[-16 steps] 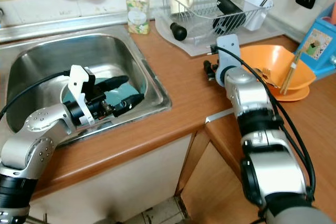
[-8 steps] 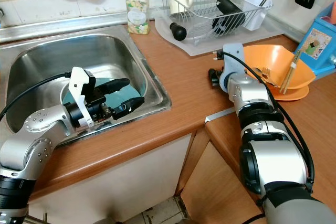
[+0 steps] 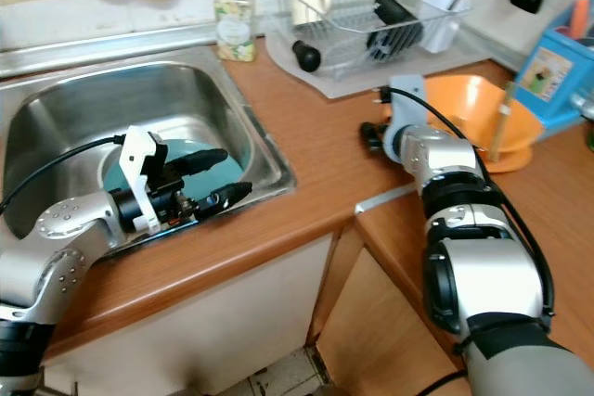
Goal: Kitchen organization
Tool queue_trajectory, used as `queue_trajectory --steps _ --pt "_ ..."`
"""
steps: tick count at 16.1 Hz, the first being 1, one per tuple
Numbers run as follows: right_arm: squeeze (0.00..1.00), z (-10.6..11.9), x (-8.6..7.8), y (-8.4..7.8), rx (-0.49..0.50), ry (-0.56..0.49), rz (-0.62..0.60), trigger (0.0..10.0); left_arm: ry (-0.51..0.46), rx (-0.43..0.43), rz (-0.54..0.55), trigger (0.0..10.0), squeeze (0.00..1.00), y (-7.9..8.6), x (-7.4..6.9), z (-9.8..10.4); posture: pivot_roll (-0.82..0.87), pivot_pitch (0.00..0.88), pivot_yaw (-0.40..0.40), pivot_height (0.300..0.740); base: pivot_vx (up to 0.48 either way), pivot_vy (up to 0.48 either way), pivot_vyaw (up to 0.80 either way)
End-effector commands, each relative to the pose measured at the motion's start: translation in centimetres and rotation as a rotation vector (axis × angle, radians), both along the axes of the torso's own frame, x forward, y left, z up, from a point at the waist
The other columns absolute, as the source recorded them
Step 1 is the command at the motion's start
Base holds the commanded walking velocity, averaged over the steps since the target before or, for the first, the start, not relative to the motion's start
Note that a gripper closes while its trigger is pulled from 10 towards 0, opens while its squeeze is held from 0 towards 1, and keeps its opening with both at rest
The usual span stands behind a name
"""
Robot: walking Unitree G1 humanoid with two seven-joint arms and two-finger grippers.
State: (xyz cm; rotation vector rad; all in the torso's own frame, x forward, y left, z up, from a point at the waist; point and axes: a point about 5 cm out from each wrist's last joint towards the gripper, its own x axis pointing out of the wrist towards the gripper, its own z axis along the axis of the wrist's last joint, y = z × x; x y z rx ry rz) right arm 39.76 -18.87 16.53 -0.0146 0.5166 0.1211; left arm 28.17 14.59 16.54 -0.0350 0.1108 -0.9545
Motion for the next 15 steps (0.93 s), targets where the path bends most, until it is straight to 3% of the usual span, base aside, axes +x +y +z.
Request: queue_trajectory --steps 1,2,3,6,8,10,11,15 --pt "0.00 -1.3 -0.6 1.6 0.099 0.095 0.052 10.0 -0.005 0.008 -0.026 10.0 1.00 0.0 -0.4 0.2 -0.18 0.000 -0.017 0.740 0.000 0.000 0.00" --pt "0.00 -1.3 -0.6 2.1 0.128 0.102 0.067 10.0 -0.003 0.010 -0.025 10.0 1.00 0.1 -0.4 0.2 -0.18 0.000 -0.017 0.740 0.000 0.000 0.00" --pt "0.00 -1.4 -1.0 3.5 0.164 0.125 0.123 10.0 0.000 0.012 -0.022 10.0 1.00 0.3 -0.6 0.2 -0.17 0.000 -0.018 0.740 0.000 0.000 0.00" --pt "0.00 -1.4 -1.6 5.5 0.188 0.136 0.217 10.0 0.005 0.018 -0.021 10.0 1.00 0.4 -0.7 0.1 -0.17 0.000 -0.015 0.740 0.000 0.000 0.00" --pt "0.00 -1.5 -1.9 6.1 0.194 0.142 0.245 10.0 0.007 0.019 -0.021 10.0 1.00 0.4 -0.6 0.1 -0.17 0.000 -0.015 0.740 0.000 0.000 0.00" --pt "0.00 -2.1 -3.0 8.7 0.203 0.159 0.331 10.0 0.007 0.031 -0.013 10.0 1.00 0.6 -0.5 0.1 -0.16 0.000 -0.013 0.740 0.000 0.000 0.00" --pt "0.00 -2.2 -3.2 9.2 0.206 0.161 0.347 10.0 0.006 0.034 -0.009 10.0 1.00 0.6 -0.5 0.1 -0.16 0.000 -0.013 0.740 0.000 0.000 0.00" --pt "0.00 -1.1 -4.1 12.7 0.260 0.087 0.477 10.0 0.004 0.050 0.018 10.0 1.00 1.1 -0.4 0.1 -0.16 0.000 -0.006 0.740 0.000 0.000 0.00"
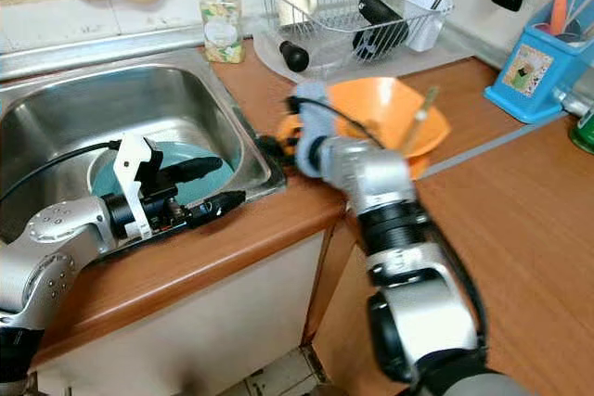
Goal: Kitchen organization
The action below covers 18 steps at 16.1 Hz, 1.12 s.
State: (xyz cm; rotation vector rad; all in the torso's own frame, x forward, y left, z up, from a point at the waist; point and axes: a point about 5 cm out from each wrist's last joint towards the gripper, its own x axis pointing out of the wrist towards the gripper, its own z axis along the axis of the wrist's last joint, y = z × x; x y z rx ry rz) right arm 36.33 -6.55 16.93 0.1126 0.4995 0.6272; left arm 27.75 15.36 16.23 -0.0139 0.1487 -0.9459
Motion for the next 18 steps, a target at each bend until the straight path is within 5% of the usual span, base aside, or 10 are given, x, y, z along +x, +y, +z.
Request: queue_trajectory --steps 1,4,10,14,18 --pt "0.00 -1.3 -1.0 0.9 0.005 0.055 0.062 10.0 -0.019 0.017 0.014 10.0 1.00 0.3 0.1 0.4 -0.16 0.000 -0.006 0.740 0.000 0.000 0.00" --pt "0.00 0.2 -2.5 2.7 0.061 -0.032 0.190 10.0 -0.028 0.028 0.043 10.0 1.00 0.5 0.4 0.5 -0.16 0.000 -0.004 0.740 0.000 0.000 0.00" --pt "0.00 5.8 -3.4 2.0 0.228 -0.263 0.239 10.0 -0.031 0.025 0.056 10.0 1.00 0.4 0.5 0.5 -0.17 0.000 -0.003 0.740 0.000 0.000 0.00" --pt "0.00 10.4 -2.6 -1.8 0.259 -0.449 0.072 10.0 -0.028 0.003 0.047 10.0 1.00 -0.1 0.5 0.6 -0.18 0.000 -0.006 0.740 0.000 0.000 0.00" --pt "0.00 12.1 -1.8 -8.6 0.152 -0.576 -0.194 10.0 -0.028 -0.021 0.033 10.0 1.00 -0.7 0.2 0.6 -0.19 0.000 -0.015 0.740 0.000 0.000 0.00"
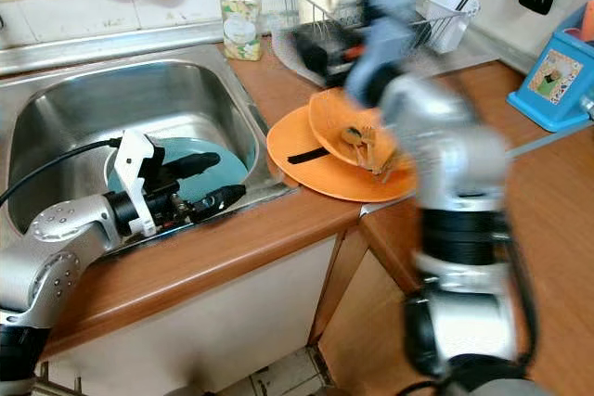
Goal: Kitchen organization
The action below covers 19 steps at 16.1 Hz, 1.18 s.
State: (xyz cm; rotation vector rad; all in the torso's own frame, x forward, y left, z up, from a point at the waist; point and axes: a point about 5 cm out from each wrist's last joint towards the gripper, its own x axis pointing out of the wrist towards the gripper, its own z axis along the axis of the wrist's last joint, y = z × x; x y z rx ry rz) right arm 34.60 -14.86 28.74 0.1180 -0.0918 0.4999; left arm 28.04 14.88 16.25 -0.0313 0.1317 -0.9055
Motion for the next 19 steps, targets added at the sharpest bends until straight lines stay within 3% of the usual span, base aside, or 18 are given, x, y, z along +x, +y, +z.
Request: queue_trajectory --steps 1,4,7,8,10,13,16,19 --pt "0.00 0.3 -0.1 -1.9 -0.004 -0.023 -0.086 10.0 -0.021 -0.011 -0.013 10.0 1.00 -0.4 -0.2 0.6 -0.19 0.000 -0.018 0.740 0.000 0.000 0.00" --pt "0.00 -0.8 -0.8 -8.4 -0.080 0.002 -0.355 10.0 -0.017 -0.029 -0.035 10.0 1.00 -1.0 -0.5 0.6 -0.20 0.000 -0.019 0.740 0.000 0.000 0.00" --pt "0.00 -2.0 -1.7 -11.4 -0.130 0.041 -0.479 10.0 -0.015 -0.035 -0.040 10.0 1.00 -1.2 -0.5 0.5 -0.21 0.000 -0.024 0.740 0.000 0.000 0.00" --pt "0.00 -3.0 -2.5 -13.4 -0.122 0.082 -0.582 10.0 -0.013 -0.040 -0.044 10.0 1.00 -1.3 -0.6 0.5 -0.22 0.000 -0.027 0.740 0.000 0.000 0.00" --pt "0.00 -5.3 -3.3 -15.3 -0.158 0.169 -0.703 10.0 -0.006 -0.045 -0.057 10.0 1.00 -1.5 -0.8 0.4 -0.22 0.000 -0.026 0.740 0.000 0.000 0.00" --pt "0.00 -8.2 -3.9 -16.0 -0.240 0.264 -0.761 10.0 -0.004 -0.044 -0.068 10.0 1.00 -1.7 -0.9 0.4 -0.22 0.000 -0.026 0.740 0.000 0.000 0.00" --pt "0.00 -11.0 -4.4 -16.2 -0.225 0.367 -0.816 10.0 -0.002 -0.039 -0.070 10.0 1.00 -1.6 -0.9 0.3 -0.22 0.000 -0.027 0.740 0.000 0.000 0.00" --pt "0.00 -12.8 -4.4 -15.1 -0.211 0.420 -0.734 10.0 -0.002 -0.038 -0.070 10.0 1.00 -1.5 -1.0 0.4 -0.22 0.000 -0.027 0.740 0.000 0.000 0.00"
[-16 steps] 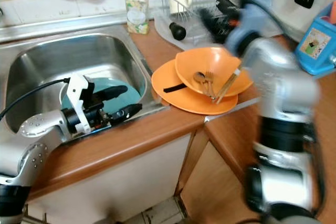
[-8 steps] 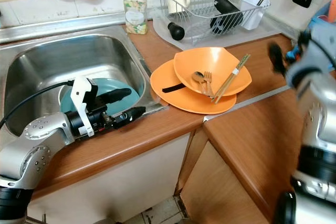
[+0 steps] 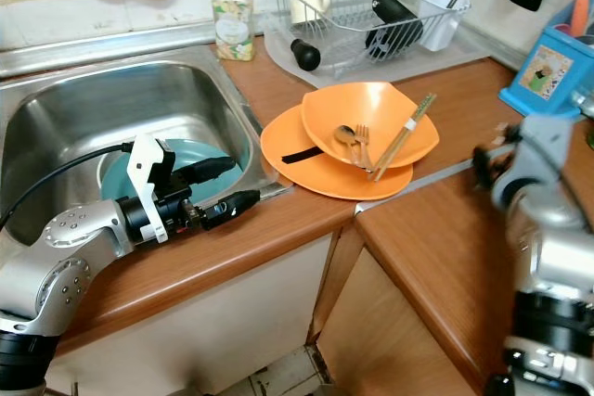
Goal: Kitchen organization
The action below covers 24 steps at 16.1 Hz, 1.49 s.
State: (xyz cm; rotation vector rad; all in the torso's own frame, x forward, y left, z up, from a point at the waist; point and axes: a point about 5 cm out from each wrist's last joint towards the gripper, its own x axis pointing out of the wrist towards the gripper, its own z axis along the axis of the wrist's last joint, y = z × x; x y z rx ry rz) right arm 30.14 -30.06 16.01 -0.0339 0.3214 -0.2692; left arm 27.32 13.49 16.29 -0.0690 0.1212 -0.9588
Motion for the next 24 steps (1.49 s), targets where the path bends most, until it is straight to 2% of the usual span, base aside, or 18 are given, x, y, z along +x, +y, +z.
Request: queue_trajectory --steps 1,7,11,16,19,24 --pt "0.00 -0.8 0.0 0.6 0.029 0.026 0.043 10.0 -0.010 0.003 -0.019 10.0 1.00 -0.1 -0.3 0.3 -0.21 0.000 -0.035 0.740 0.000 0.000 0.00" --pt "0.00 -1.9 0.5 3.8 0.051 0.060 0.162 10.0 -0.011 0.009 -0.024 10.0 1.00 0.0 -0.4 0.2 -0.20 0.000 -0.036 0.740 0.000 0.000 0.00" --pt "0.00 -1.8 0.9 6.8 0.163 0.028 0.212 10.0 -0.014 0.011 -0.024 10.0 1.00 0.0 -0.4 0.2 -0.19 0.000 -0.035 0.740 0.000 0.000 0.00" --pt "0.00 -1.9 1.2 9.1 0.263 0.018 0.237 10.0 -0.015 0.012 -0.022 10.0 1.00 0.0 -0.3 0.3 -0.19 0.000 -0.030 0.740 0.000 0.000 0.00" --pt "0.00 -1.9 1.3 11.1 0.275 0.030 0.290 10.0 -0.017 0.016 -0.019 10.0 1.00 0.1 -0.2 0.4 -0.18 0.000 -0.027 0.740 0.000 0.000 0.00" --pt "0.00 -1.8 1.9 12.9 0.282 0.036 0.317 10.0 -0.020 0.017 -0.006 10.0 1.00 0.1 -0.1 0.4 -0.18 0.000 -0.028 0.740 0.000 0.000 0.00"
